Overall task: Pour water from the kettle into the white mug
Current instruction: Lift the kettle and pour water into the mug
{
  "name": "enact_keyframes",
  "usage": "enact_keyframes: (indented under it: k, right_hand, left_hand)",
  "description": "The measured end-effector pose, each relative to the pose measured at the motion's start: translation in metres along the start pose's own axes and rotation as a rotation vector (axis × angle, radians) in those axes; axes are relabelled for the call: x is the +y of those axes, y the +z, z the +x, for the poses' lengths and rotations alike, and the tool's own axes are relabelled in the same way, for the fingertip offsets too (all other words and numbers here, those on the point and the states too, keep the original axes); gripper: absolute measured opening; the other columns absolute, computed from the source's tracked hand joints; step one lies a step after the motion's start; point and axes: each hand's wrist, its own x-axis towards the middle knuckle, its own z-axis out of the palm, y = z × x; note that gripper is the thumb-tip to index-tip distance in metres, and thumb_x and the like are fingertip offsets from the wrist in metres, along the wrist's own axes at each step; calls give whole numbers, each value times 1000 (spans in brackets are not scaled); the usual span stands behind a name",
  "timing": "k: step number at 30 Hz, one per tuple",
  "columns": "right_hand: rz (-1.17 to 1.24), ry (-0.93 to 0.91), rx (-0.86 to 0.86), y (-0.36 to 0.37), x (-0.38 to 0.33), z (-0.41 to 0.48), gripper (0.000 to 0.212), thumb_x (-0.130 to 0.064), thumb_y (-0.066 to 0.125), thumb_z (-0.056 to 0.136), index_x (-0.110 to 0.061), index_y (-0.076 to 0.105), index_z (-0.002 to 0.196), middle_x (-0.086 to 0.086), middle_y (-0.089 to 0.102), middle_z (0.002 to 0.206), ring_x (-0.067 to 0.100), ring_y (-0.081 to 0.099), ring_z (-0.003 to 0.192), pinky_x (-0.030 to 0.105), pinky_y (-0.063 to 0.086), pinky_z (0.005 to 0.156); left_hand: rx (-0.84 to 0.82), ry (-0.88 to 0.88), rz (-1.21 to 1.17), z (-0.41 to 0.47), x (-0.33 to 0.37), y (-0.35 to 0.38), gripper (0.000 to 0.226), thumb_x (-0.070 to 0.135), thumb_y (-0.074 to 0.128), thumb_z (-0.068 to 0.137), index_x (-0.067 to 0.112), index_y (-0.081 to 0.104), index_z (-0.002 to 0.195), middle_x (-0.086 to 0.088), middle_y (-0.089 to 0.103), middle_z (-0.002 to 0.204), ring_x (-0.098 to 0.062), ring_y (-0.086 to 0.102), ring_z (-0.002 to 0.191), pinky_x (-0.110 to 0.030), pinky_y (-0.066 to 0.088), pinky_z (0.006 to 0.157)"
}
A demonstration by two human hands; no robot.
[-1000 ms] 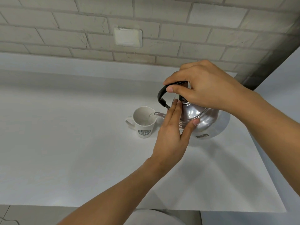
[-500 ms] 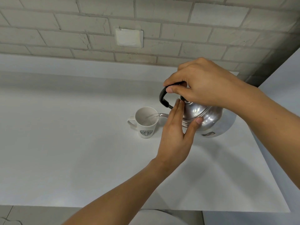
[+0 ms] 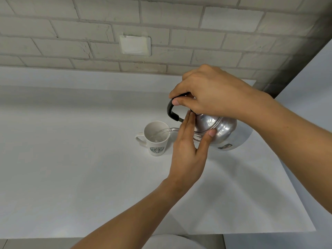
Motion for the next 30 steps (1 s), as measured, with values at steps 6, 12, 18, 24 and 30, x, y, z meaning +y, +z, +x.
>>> enact_keyframes:
  k: [6,12,18,24,30]
  right_hand:
    - [-31,4,-36,-4,-5,2,26,-39,58,99,-32,75,117,-14,55,80,10,51,81,31,42,64]
    - [-41,-6,-37,-8,-9,2,25,-38,57,99,-30,76,114,-9,66,84,18,62,85,36,50,67]
    - [-38,-9,-42,-8,-10,3,25,-38,59,99,-30,76,115,-9,64,83,22,65,86,37,52,67]
    - [-50,-21,-32,-2,-7,6,25,-38,59,98,-29,76,116,-10,62,83,20,64,87,28,36,61]
    - [-91,-56,-19,-2,-9,8,26,-38,58,99,-28,77,113,-4,72,89,22,66,84,30,42,60]
  left_hand:
    - [8,0,-43,-2,0,1,65,47,59,105,34,35,165,17,47,163,2,40,153,-43,44,123]
    - [21,12,-59,-3,2,1,63,43,60,106,35,36,164,13,49,161,-5,42,153,-46,46,121]
    - [19,9,-59,-3,2,1,63,43,59,106,35,36,164,15,49,161,-1,40,153,-45,45,122]
    - [27,9,-67,-2,0,3,62,42,59,106,33,37,164,12,51,159,-3,44,151,-44,46,121]
    - [41,14,-74,0,-1,5,62,43,58,106,32,37,164,15,49,161,3,41,152,-43,44,123]
